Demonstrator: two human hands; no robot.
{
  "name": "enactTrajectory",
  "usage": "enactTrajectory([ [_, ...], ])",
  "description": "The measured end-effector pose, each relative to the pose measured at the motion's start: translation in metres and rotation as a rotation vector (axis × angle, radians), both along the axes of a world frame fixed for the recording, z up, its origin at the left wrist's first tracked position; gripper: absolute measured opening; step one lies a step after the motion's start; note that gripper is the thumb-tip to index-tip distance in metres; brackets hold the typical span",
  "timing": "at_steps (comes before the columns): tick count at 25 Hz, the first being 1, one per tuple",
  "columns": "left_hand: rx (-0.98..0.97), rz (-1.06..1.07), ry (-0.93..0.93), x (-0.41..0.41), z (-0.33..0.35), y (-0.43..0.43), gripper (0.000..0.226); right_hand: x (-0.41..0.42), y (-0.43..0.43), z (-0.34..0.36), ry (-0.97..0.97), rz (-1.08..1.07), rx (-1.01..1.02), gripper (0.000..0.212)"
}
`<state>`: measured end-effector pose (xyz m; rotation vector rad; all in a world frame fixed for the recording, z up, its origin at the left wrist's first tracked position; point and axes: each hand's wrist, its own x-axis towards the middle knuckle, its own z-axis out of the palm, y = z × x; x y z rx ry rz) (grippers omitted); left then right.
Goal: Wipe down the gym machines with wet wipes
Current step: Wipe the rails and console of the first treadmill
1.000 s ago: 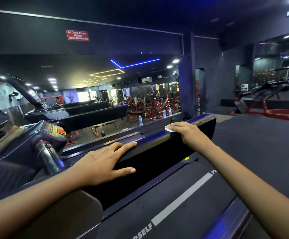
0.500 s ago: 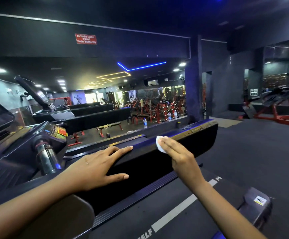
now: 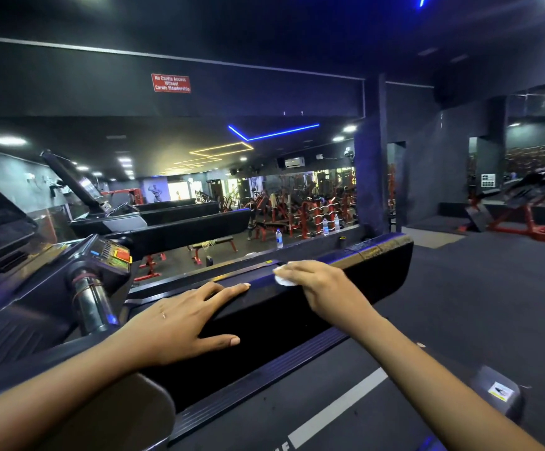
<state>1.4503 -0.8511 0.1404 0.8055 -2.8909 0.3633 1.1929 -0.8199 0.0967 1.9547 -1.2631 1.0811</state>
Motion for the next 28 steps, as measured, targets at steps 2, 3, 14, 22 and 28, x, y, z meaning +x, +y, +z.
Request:
enactTrajectory([
  [2,0.025,0.010,-0.015,0.000,0.003,0.001,0.072,-0.001,-0.007,0.003,0.111,0.037,0.085,0.045],
  [3,0.021,0.008,-0.023,-0.003,0.004,0.000,0.072,-0.012,-0.011,0.006,0.106,0.031,0.139,0.047],
  [14,0.041,-0.033,-0.037,-0.096,0.005,-0.017,0.071,-0.124,-0.018,0.024,-0.126,-0.297,0.270,0.056],
  [22,0.028,-0.045,-0.013,-0.095,-0.001,-0.016,0.071,-0.080,-0.008,-0.035,-0.054,-0.103,-0.121,0.043],
  [28,0.014,-0.040,-0.016,-0.096,-0.001,-0.017,0.072,-0.134,-0.014,-0.052,-0.210,-0.285,-0.170,0.048],
])
